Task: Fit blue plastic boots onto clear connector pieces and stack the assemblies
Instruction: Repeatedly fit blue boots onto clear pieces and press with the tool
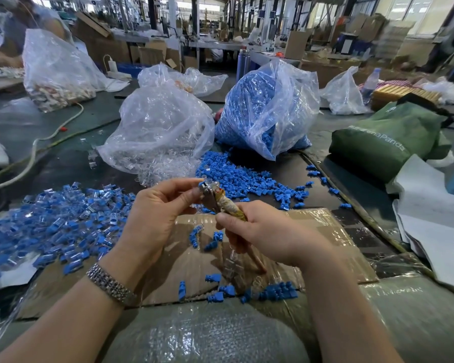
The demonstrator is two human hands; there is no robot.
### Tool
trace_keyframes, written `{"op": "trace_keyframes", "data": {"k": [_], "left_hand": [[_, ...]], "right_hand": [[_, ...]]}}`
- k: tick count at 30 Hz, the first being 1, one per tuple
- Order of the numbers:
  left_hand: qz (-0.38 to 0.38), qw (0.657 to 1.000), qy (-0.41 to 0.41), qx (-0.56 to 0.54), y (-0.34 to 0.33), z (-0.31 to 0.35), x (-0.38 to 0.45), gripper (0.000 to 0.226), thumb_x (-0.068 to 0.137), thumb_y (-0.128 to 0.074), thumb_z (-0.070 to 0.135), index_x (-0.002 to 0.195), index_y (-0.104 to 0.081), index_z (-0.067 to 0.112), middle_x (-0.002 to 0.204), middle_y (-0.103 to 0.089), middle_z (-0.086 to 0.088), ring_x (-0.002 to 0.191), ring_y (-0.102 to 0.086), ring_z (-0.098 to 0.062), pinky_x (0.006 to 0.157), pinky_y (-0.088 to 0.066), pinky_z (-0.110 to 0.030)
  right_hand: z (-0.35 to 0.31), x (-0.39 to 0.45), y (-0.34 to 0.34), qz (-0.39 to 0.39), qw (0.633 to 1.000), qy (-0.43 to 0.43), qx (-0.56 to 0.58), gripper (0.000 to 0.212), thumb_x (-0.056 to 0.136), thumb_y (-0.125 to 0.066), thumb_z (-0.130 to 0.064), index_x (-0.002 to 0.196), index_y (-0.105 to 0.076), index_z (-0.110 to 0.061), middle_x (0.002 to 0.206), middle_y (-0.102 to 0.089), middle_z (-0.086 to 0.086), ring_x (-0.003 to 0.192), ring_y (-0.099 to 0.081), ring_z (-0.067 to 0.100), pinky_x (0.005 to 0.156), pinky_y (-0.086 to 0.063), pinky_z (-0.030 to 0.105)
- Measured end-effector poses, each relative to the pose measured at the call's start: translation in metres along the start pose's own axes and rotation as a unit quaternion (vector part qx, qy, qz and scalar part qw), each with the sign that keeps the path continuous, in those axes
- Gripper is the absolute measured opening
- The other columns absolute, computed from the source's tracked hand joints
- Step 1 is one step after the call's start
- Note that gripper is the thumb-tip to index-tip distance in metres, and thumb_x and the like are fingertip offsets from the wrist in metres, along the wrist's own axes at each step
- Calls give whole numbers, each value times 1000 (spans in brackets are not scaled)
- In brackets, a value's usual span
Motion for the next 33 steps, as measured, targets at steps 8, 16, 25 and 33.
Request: {"op": "trace_keyframes", "data": {"k": [8, 16, 25, 33], "left_hand": [[6, 999, -5, 49, 3, 0, 1, 21, 83, -73, 18, 101, -80, 27, 100, -79, -1, 86, -73, -14, 76, -57, -28], [19, 1000, -4, 7, 18, 0, 4, 20, 79, -76, 26, 99, -79, 26, 103, -77, -5, 93, -73, -17, 77, -58, -22], [-31, 994, 99, -46, 13, -13, 2, 25, 94, -57, 7, 103, -78, 17, 88, -67, -8, 79, -67, -17, 73, -59, -26], [129, 853, -25, 505, 46, 17, -3, 9, 98, -64, 22, 104, -57, 20, 84, -59, 4, 74, -55, -9, 57, -35, -23]], "right_hand": [[1, 0, -2, 3, 1000, -4, 11, 37, 105, -52, -41, 77, -51, -18, 64, -55, -2, 49, -50, 6, 47, -40, 12], [-2, -9, 6, 3, 1000, -10, 24, 45, 104, -52, -43, 92, -62, -1, 85, -74, 12, 65, -67, 10, 68, -55, 25], [36, -6, 31, 141, 947, -137, -252, 38, 100, -50, -56, 108, -53, -19, 100, -57, -1, 85, -58, 15, 69, -48, 32], [49, -7, 27, 168, 919, -168, -314, 49, 96, -55, -58, 127, -49, -20, 120, -46, 5, 107, -56, 24, 94, -52, 44]]}}
Point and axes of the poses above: each hand's wrist, its own x-axis towards the middle knuckle, its own y-axis out of the back of the hand, z = x × y, the point moved 9 cm from there along x, towards the middle knuckle
